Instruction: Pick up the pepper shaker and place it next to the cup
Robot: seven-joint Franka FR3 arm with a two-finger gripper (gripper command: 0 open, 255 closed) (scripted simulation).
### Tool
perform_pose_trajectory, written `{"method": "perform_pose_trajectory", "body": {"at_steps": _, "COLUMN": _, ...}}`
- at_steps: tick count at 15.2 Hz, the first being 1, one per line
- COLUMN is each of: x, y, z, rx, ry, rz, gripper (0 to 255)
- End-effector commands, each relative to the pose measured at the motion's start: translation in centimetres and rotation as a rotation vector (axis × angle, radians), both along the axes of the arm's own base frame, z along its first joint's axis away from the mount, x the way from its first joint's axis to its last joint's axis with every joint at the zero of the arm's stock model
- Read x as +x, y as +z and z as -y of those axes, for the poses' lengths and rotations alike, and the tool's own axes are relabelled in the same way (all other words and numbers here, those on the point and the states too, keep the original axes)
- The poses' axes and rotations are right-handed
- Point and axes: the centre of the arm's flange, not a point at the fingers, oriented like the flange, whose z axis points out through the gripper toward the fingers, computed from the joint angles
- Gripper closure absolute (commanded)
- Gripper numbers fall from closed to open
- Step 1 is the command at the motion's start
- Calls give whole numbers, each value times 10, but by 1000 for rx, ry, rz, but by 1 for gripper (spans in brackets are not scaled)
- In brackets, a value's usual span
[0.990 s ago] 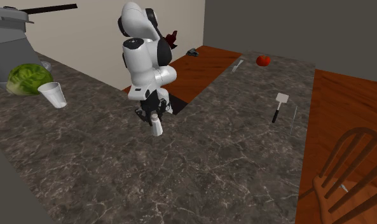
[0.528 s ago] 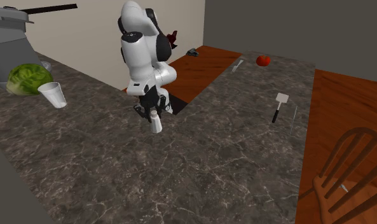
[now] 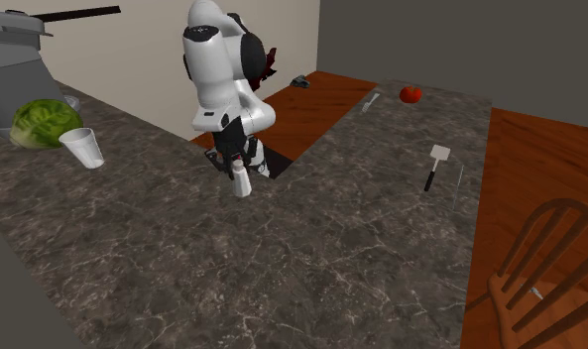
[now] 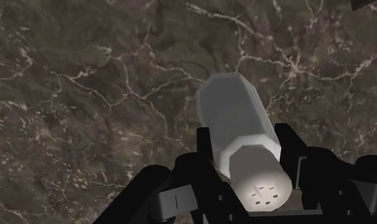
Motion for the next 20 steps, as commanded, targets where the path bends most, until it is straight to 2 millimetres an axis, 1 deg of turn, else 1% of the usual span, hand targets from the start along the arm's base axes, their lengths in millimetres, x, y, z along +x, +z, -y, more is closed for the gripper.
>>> {"method": "perform_pose_trajectory", "body": {"at_steps": 1, "x": 0, "y": 10, "z": 0, "rx": 0, "ry": 0, "rz": 0, "gripper": 255}}
{"method": "perform_pose_trajectory", "body": {"at_steps": 20, "x": 0, "y": 110, "z": 0, "rx": 0, "ry": 0, "rz": 0, "gripper": 255}}
